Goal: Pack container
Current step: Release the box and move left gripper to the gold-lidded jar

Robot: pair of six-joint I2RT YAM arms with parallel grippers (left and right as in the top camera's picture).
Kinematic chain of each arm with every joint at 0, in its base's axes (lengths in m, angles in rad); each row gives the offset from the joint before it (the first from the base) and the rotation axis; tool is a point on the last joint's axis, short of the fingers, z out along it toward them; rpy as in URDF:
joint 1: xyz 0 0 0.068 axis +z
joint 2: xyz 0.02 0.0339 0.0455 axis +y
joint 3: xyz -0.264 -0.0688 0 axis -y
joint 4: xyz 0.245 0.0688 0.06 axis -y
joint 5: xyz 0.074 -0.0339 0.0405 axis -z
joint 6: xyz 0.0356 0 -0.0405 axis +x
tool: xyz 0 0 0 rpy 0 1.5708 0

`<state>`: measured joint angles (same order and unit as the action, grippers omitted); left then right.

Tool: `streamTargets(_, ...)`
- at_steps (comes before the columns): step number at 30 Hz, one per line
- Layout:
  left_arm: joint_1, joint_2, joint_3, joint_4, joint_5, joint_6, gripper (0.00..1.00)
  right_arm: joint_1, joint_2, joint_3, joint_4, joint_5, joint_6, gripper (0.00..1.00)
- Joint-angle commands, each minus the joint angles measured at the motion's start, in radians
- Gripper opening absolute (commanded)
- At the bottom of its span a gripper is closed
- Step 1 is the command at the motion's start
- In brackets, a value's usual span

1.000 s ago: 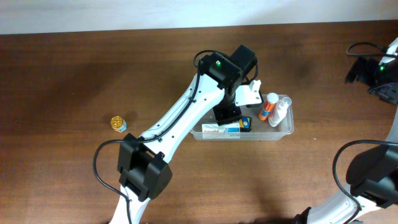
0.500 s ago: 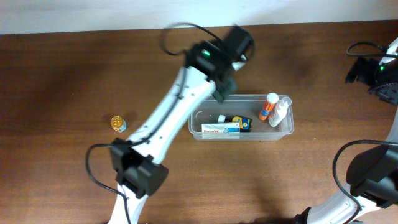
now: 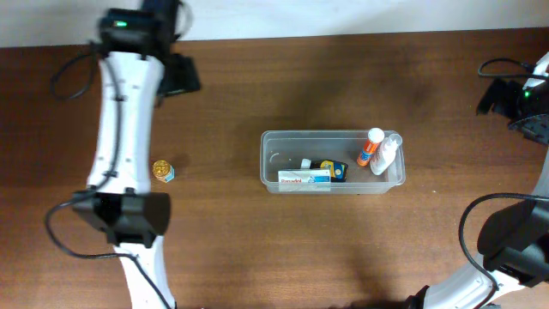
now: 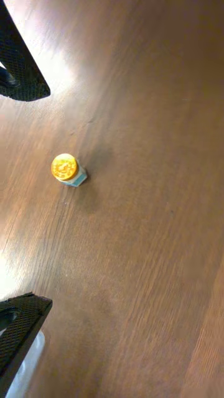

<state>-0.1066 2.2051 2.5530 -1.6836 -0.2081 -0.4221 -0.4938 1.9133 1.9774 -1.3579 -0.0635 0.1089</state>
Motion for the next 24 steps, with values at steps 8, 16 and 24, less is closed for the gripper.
streamTargets(8, 0.217, -0.006, -0.324, -0.004, 0.221, -0.049, 0.99, 0.003, -0.004, -0.005, 0.0, 0.012, 0.005, 0.98)
streamTargets(16, 0.234, -0.006, -0.512, 0.005, 0.303, -0.049, 0.99, 0.003, -0.004, -0.005, 0.001, 0.012, 0.005, 0.98)
streamTargets(24, 0.234, -0.006, -0.679, 0.132, 0.314, -0.027, 0.99, 0.003, -0.004, -0.005, 0.0, 0.012, 0.005, 0.98)
